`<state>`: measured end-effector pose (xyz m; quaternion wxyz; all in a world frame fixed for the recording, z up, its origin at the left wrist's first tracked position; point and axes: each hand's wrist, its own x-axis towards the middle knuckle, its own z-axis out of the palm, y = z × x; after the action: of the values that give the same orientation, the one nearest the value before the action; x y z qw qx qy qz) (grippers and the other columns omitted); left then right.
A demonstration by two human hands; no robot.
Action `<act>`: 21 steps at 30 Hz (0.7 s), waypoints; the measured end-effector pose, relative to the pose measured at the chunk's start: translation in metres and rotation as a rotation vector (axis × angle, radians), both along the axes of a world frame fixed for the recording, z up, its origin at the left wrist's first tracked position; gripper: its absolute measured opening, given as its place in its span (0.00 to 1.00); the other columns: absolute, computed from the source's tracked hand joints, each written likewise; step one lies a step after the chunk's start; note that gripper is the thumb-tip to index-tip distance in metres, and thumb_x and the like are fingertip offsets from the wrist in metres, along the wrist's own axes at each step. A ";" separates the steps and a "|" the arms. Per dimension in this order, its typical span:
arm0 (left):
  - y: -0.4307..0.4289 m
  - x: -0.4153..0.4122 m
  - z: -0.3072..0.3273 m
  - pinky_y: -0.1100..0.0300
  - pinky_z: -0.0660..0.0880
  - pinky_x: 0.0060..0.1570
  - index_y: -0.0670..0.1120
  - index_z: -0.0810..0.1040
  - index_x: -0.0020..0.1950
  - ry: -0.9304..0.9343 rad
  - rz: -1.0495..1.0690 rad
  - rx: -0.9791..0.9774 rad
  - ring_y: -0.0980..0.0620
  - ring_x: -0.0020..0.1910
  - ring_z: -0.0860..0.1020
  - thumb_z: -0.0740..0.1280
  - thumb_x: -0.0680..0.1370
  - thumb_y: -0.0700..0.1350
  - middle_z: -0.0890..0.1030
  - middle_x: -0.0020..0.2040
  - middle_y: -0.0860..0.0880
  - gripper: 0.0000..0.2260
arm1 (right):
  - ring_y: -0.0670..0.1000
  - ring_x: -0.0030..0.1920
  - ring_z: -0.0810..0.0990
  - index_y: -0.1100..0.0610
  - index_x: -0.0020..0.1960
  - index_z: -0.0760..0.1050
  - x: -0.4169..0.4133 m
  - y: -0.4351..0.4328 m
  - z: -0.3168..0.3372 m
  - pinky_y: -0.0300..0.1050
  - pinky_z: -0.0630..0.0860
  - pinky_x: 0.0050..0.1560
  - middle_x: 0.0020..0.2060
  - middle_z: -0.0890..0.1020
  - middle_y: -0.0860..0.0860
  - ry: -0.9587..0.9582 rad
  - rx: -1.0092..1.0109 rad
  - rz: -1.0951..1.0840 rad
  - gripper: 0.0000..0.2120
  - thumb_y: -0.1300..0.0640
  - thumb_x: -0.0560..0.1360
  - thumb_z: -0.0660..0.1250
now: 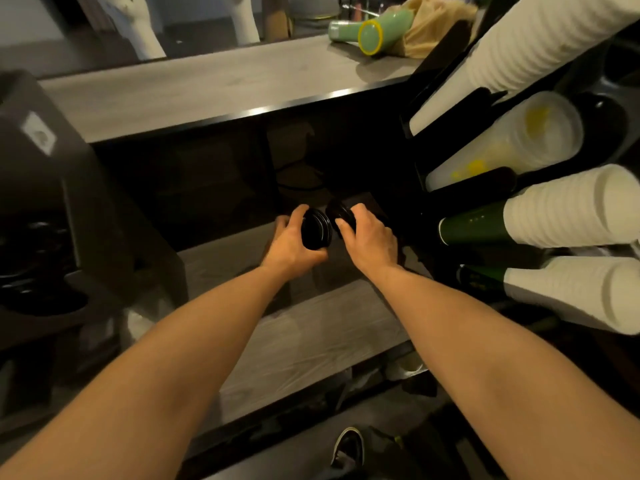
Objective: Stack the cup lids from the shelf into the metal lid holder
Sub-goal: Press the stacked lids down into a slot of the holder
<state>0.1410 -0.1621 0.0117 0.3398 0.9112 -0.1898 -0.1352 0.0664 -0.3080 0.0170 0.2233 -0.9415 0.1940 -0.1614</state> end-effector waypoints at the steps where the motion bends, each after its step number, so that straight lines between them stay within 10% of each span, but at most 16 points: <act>1: 0.014 -0.005 0.004 0.49 0.72 0.65 0.58 0.55 0.78 -0.022 0.022 -0.003 0.38 0.70 0.68 0.76 0.70 0.50 0.60 0.74 0.44 0.42 | 0.56 0.47 0.81 0.54 0.59 0.70 -0.003 0.012 0.005 0.46 0.66 0.39 0.47 0.79 0.50 -0.011 0.009 0.003 0.14 0.44 0.82 0.58; 14: 0.202 -0.110 0.056 0.48 0.72 0.65 0.54 0.55 0.80 -0.188 0.115 0.013 0.45 0.69 0.71 0.73 0.70 0.63 0.68 0.72 0.47 0.44 | 0.57 0.57 0.79 0.48 0.70 0.68 -0.071 0.185 0.043 0.49 0.73 0.51 0.56 0.81 0.55 -0.067 0.188 0.190 0.17 0.52 0.82 0.59; 21: 0.289 -0.149 0.087 0.52 0.73 0.62 0.51 0.60 0.78 -0.399 0.232 0.002 0.49 0.67 0.72 0.73 0.70 0.62 0.65 0.73 0.51 0.41 | 0.53 0.46 0.79 0.52 0.46 0.81 -0.089 0.269 0.076 0.45 0.70 0.42 0.41 0.82 0.50 -0.096 0.407 0.260 0.16 0.47 0.81 0.58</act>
<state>-0.0080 0.1272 0.0985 0.3080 0.9358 -0.1472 0.0875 -0.0225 -0.0394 0.0927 0.4363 -0.8854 0.0888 -0.1334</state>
